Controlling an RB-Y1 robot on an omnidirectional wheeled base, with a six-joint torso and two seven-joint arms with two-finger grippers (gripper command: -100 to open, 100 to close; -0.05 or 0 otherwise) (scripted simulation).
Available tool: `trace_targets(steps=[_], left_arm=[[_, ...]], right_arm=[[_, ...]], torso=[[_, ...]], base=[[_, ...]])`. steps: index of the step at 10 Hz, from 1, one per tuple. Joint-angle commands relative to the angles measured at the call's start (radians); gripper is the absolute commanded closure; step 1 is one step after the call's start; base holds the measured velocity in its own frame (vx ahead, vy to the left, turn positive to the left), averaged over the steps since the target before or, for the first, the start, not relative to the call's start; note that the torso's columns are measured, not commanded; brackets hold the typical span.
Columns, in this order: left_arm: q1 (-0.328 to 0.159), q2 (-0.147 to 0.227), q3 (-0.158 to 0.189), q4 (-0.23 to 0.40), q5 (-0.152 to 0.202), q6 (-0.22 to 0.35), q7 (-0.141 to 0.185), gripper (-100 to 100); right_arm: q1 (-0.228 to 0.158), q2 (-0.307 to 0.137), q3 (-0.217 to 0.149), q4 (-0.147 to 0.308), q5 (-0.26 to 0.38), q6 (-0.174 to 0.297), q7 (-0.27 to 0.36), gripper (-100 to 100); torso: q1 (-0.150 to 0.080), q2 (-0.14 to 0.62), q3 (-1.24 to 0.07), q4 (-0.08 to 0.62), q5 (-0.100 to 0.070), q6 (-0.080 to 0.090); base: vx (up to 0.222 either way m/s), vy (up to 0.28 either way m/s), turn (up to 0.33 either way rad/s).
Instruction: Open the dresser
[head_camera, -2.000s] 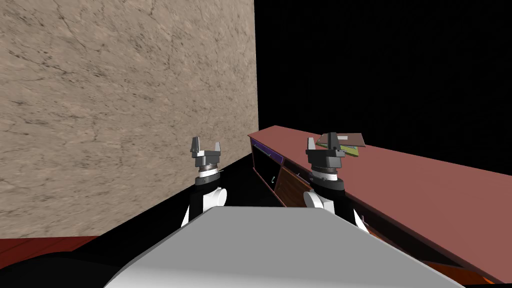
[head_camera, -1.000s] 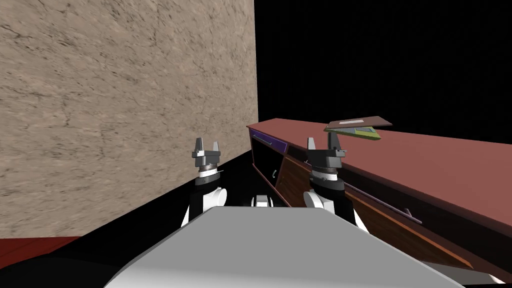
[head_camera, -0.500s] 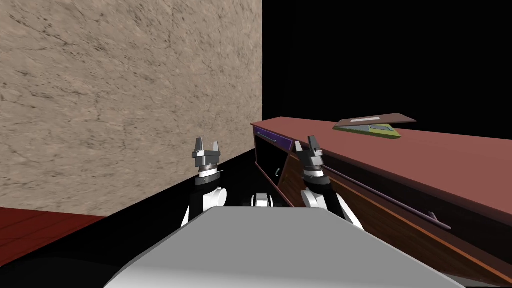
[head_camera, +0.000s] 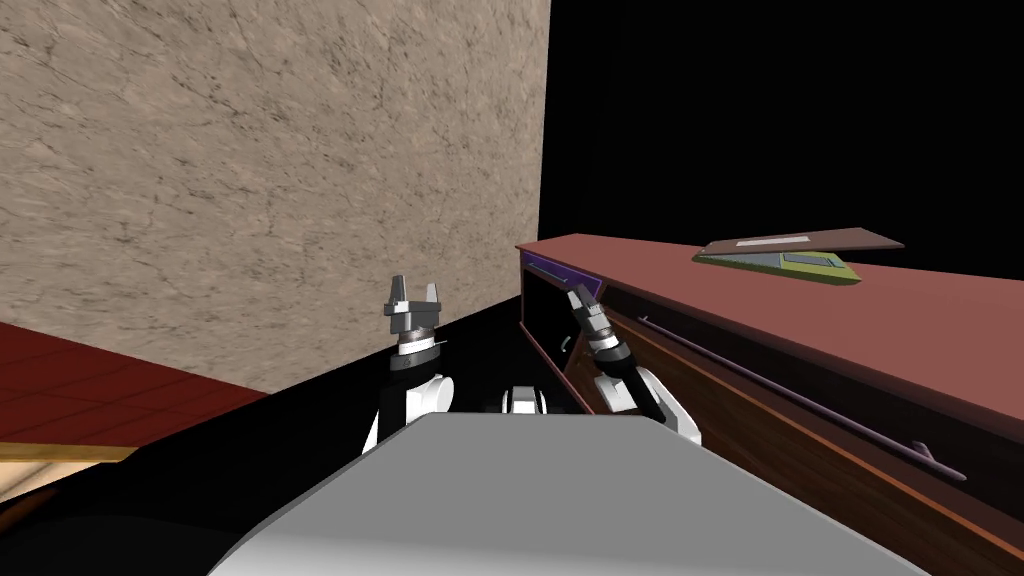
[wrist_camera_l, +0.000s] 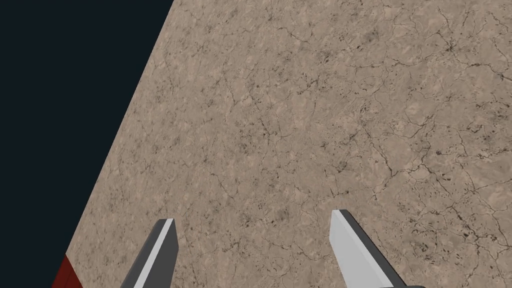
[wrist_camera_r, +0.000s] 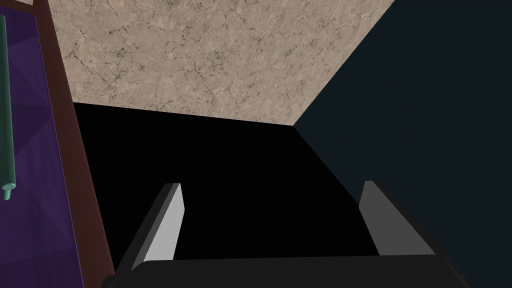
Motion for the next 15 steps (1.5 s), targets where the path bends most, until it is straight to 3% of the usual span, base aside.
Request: trace_targets(steps=[1, 2, 3, 4, 5, 6, 7, 8, 9, 10, 11, 12, 13, 14, 15], left_arm=[[0.0, 0.0, 0.0, 0.0, 0.0, 0.0, 0.0, 0], [0.0, 0.0, 0.0, 0.0, 0.0, 0.0, 0.0, 0], [0.0, 0.0, 0.0, 0.0, 0.0, 0.0, 0.0, 0], [0.0, 0.0, 0.0, 0.0, 0.0, 0.0, 0.0, 0], [0.0, 0.0, 0.0, 0.0, 0.0, 0.0, 0.0, 0], [0.0, 0.0, 0.0, 0.0, 0.0, 0.0, 0.0, 0], [0.0, 0.0, 0.0, 0.0, 0.0, 0.0, 0.0, 0], [0.0, 0.0, 0.0, 0.0, 0.0, 0.0, 0.0, 0], [0.0, 0.0, 0.0, 0.0, 0.0, 0.0, 0.0, 0], [0.0, 0.0, 0.0, 0.0, 0.0, 0.0, 0.0, 0], [0.0, 0.0, 0.0, 0.0, 0.0, 0.0, 0.0, 0], [0.0, 0.0, 0.0, 0.0, 0.0, 0.0, 0.0, 0], [0.0, 0.0, 0.0, 0.0, 0.0, 0.0, 0.0, 0], [0.0, 0.0, 0.0, 0.0, 0.0, 0.0, 0.0, 0], [0.0, 0.0, 0.0, 0.0, 0.0, 0.0, 0.0, 0]], right_arm=[[-0.052, -0.057, 0.03, 0.07, 0.038, 0.016, 0.022, -100], [-0.052, -0.057, 0.03, 0.08, 0.038, 0.016, 0.022, -100], [-0.087, -0.095, 0.052, 0.119, 0.066, 0.023, 0.038, -100], [-0.087, -0.095, 0.052, 0.135, 0.066, 0.023, 0.038, -100], [-0.125, -0.134, 0.074, 0.169, 0.095, 0.03, 0.055, -100], [-0.125, -0.134, 0.074, 0.192, 0.095, 0.03, 0.055, -100], [-0.163, -0.174, 0.097, 0.225, 0.125, 0.037, 0.073, -100], [-0.163, -0.174, 0.097, 0.251, 0.125, 0.037, 0.073, -100], [-0.203, -0.215, 0.12, 0.285, 0.156, 0.044, 0.092, -100], [-0.203, -0.215, 0.12, 0.311, 0.156, 0.044, 0.092, -100], [-0.242, -0.258, 0.142, 0.352, 0.188, 0.052, 0.113, -100], [-0.242, -0.258, 0.142, 0.373, 0.188, 0.052, 0.113, -100], [-0.283, -0.301, 0.165, 0.404, 0.221, 0.059, 0.134, -100], [-0.283, -0.301, 0.165, 0.435, 0.221, 0.059, 0.134, -100], [-0.322, -0.344, 0.186, 0.465, 0.255, 0.066, 0.156, -100]], torso=[[-0.001, 0.0, 0.0, 0.0, 0.0, 0.001], [0.0, 0.001, 0.001, 0.0, 0.0, 0.0], [0.0, 0.001, 0.001, 0.0, 0.0, 0.001], [0.001, 0.002, 0.001, 0.001, 0.0, 0.0], [0.001, 0.001, 0.001, 0.0, 0.0, 0.001], [0.001, 0.001, 0.001, 0.0, 0.0, 0.0], [0.0, 0.001, 0.001, 0.0, 0.0, 0.001], [0.0, 0.001, 0.001, 0.0, 0.0, 0.0], [0.0, 0.001, 0.001, 0.0, 0.0, 0.001], [0.0, 0.001, 0.001, 0.0, 0.0, 0.0], [0.0, 0.001, 0.001, 0.0, 0.0, 0.001], [0.001, 0.001, 0.001, 0.0, 0.0, 0.0], [0.0, 0.001, 0.001, 0.0, 0.0, 0.001], [0.001, 0.001, 0.001, 0.0, 0.0, 0.0], [0.0, 0.001, 0.001, 0.0, 0.0, 0.001]], base=[[-0.043, 0.033, 0.195], [-0.035, 0.029, 0.089], [-0.048, 0.042, 0.171], [-0.039, 0.044, 0.087], [-0.045, 0.055, 0.184], [-0.035, 0.043, 0.101], [-0.042, 0.049, 0.196], [-0.034, 0.038, 0.103], [-0.044, 0.043, 0.17], [-0.041, 0.036, 0.107], [-0.041, 0.047, 0.206], [-0.031, 0.043, 0.097], [-0.04, 0.059, 0.184], [-0.037, 0.047, 0.115], [-0.044, 0.053, 0.186]])
